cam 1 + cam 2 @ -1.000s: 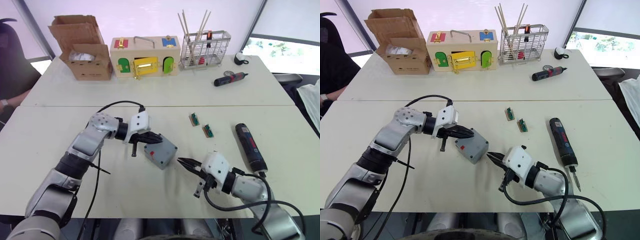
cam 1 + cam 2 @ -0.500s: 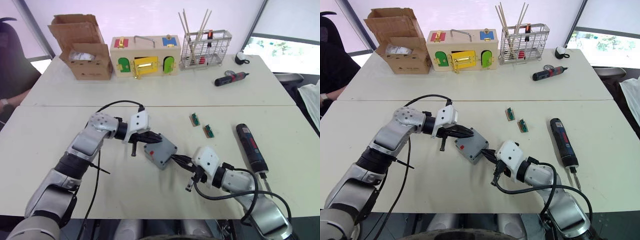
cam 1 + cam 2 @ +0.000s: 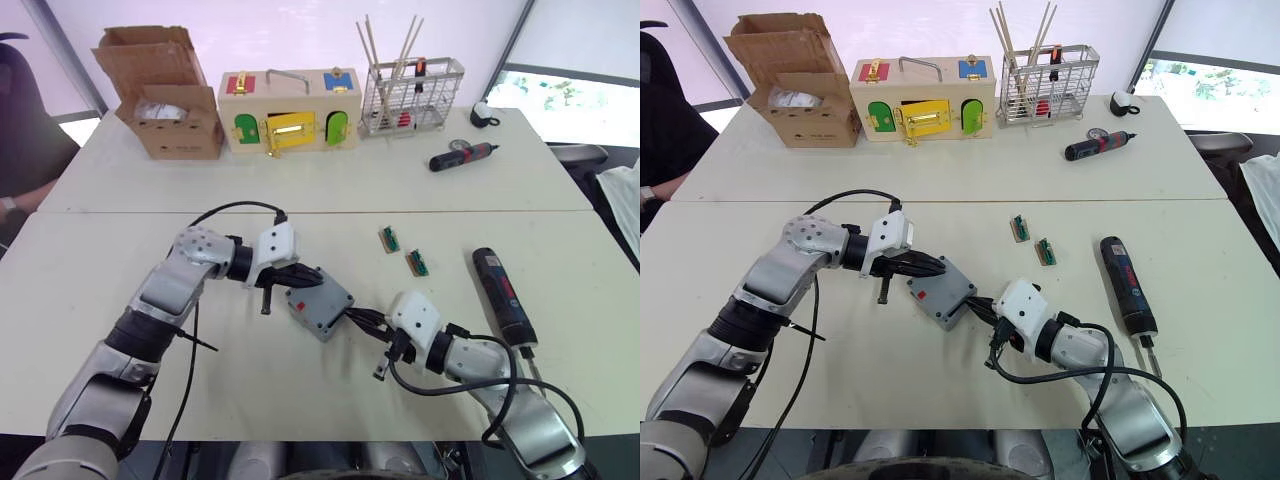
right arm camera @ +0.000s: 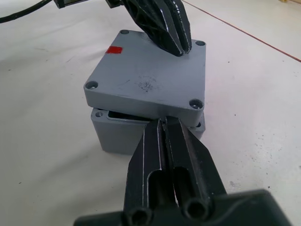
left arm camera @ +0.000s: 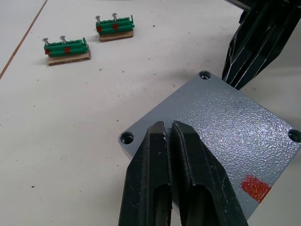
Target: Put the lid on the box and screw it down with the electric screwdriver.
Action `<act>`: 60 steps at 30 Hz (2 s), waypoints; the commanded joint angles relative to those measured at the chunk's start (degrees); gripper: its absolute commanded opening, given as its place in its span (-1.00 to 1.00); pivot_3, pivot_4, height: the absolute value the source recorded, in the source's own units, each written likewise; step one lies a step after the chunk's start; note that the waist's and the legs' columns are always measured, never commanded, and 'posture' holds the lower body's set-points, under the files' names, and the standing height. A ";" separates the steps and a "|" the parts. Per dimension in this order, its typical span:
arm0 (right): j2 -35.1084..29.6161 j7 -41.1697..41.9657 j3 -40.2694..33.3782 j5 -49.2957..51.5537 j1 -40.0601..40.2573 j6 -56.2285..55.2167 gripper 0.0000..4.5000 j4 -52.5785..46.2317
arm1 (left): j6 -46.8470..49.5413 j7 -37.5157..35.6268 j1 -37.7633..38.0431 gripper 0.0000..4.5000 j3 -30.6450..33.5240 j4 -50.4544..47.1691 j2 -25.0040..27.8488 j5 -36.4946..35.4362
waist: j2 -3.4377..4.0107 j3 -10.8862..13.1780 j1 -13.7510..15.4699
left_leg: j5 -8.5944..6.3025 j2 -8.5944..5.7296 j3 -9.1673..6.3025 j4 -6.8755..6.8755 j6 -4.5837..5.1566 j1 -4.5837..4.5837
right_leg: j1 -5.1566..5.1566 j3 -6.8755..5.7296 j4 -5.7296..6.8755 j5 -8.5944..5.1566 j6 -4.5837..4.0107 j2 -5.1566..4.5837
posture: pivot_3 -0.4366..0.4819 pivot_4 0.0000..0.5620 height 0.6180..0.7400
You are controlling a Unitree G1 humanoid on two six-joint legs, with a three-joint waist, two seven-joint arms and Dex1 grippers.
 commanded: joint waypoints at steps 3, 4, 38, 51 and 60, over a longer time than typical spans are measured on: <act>-0.24 -0.05 -1.43 0.76 0.21 -0.99 -0.98 -1.43 | 3.61 -0.47 2.90 -0.91 -3.04 1.27 0.92 2.34 | 0.00 0.00 0.00 | 0.00 0.00 0.00 -0.02 0.00 -0.01 | 0.00 0.00 -0.02 0.00 0.00 0.00 | -0.05 -0.47 1.00; -0.27 -0.03 -1.42 0.70 0.27 -1.02 -0.98 -1.45 | 3.92 -0.35 2.88 -0.91 -2.77 0.87 0.87 2.07 | 0.01 0.01 0.00 | 0.00 0.00 0.00 -0.02 0.00 -0.01 | -0.01 0.00 -0.03 0.00 0.00 0.00 | -0.05 -0.47 1.00; -1.19 0.35 -3.39 1.80 0.27 -1.27 -0.98 -1.27 | 7.73 -0.91 2.11 -0.91 1.83 -2.75 0.39 -2.94 | 0.09 0.32 0.00 | 0.16 -0.01 -0.03 0.07 -0.27 -0.88 | -0.82 -0.08 0.08 0.07 -0.03 0.01 | -0.05 -0.47 1.00; -1.06 -0.03 -3.20 2.05 -0.03 -0.91 -0.98 -1.37 | 10.87 -0.12 0.52 -0.91 4.57 -3.92 0.09 -6.24 | 0.09 0.32 -0.01 | 0.16 -0.01 -0.03 0.08 -0.27 -0.89 | -0.84 -0.09 0.10 0.07 -0.03 0.02 | -0.05 -0.47 1.00; -1.15 0.17 -3.19 1.99 -0.08 -1.55 -0.98 -0.54 | 15.37 1.10 -0.83 -0.91 7.60 -6.36 -0.68 -10.77 | 0.09 0.46 -0.02 | 0.17 -0.01 -0.03 0.10 -0.28 -0.95 | -0.93 -0.09 0.18 0.07 -0.03 0.03 | -0.05 -0.47 1.00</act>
